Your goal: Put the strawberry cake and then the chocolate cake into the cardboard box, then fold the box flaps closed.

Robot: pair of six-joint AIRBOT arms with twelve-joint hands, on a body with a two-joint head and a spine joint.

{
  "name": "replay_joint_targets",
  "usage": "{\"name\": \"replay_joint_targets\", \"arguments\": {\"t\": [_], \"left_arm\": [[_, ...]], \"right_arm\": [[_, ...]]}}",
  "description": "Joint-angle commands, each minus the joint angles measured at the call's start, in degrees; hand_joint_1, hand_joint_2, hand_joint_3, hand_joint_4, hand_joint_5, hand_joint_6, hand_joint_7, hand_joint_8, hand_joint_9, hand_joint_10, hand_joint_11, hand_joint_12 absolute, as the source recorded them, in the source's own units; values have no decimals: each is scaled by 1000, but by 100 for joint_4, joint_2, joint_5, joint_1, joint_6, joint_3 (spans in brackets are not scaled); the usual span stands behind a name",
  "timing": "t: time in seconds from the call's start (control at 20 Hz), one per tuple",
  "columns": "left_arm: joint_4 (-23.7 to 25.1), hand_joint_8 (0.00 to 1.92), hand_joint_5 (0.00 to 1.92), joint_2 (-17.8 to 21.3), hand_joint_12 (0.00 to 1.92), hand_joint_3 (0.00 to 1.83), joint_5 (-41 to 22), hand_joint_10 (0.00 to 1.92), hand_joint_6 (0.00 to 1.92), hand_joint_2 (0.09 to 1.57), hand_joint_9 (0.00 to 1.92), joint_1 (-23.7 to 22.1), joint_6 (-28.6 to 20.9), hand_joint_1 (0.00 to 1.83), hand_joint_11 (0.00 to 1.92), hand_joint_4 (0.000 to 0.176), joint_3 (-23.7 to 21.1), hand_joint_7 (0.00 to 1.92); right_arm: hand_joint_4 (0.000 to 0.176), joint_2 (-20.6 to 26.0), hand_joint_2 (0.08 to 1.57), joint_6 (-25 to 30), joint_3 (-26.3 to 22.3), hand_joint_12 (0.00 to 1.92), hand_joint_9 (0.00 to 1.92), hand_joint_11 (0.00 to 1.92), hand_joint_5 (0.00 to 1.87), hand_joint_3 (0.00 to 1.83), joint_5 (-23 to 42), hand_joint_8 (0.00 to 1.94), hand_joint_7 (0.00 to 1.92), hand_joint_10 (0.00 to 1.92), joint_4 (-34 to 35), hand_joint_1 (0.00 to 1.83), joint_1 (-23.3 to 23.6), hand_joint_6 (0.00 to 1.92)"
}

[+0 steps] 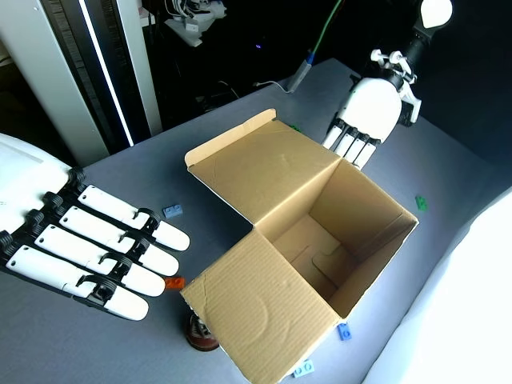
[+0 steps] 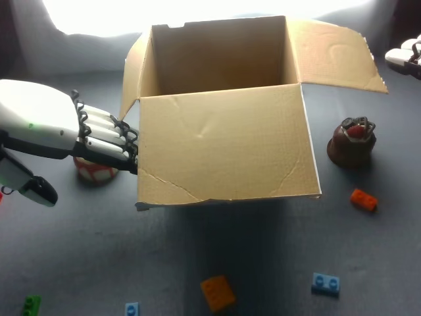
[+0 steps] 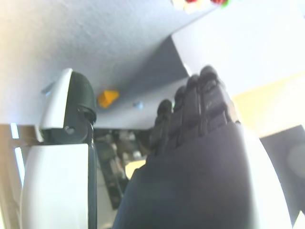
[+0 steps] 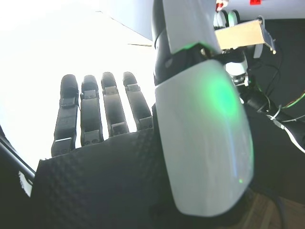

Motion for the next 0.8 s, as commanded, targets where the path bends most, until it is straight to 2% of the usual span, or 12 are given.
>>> {"name": "replay_joint_targets", "arguments": {"t": [0.0,0.15,0.2,0.25,0.45,0.75], "left_arm": [[-278,0,0,-2,57,12,631,0,0,1128,0,29,-3,1179,0,70,174,0],[-322,0,0,-245,34,8,630,0,0,1121,0,93,160,1191,0,67,527,0],[-323,0,0,-283,76,8,624,0,0,1123,0,99,160,1185,0,63,599,0],[-351,0,0,-309,80,13,624,0,0,1132,1,114,160,1178,0,68,682,0],[-368,0,0,-320,17,0,570,0,0,1093,0,260,241,1190,5,63,878,0],[-367,0,0,-319,19,7,421,0,0,1119,0,403,440,1160,0,68,1316,0]], "right_arm": [[1,67,1061,-7,8,374,76,0,0,7,704,6,51,7,3,937,89,0],[0,66,1049,-7,8,410,83,0,0,0,720,6,78,4,3,956,90,0],[0,66,1051,-7,8,368,71,0,0,1,724,2,71,4,3,965,91,0],[0,66,1049,-7,8,330,78,0,0,0,727,3,81,6,3,980,93,0],[0,66,1059,-7,9,244,73,0,0,2,741,4,74,7,3,987,94,0],[0,68,1053,-8,9,215,70,0,0,0,758,0,56,1,3,1013,94,0]]}}
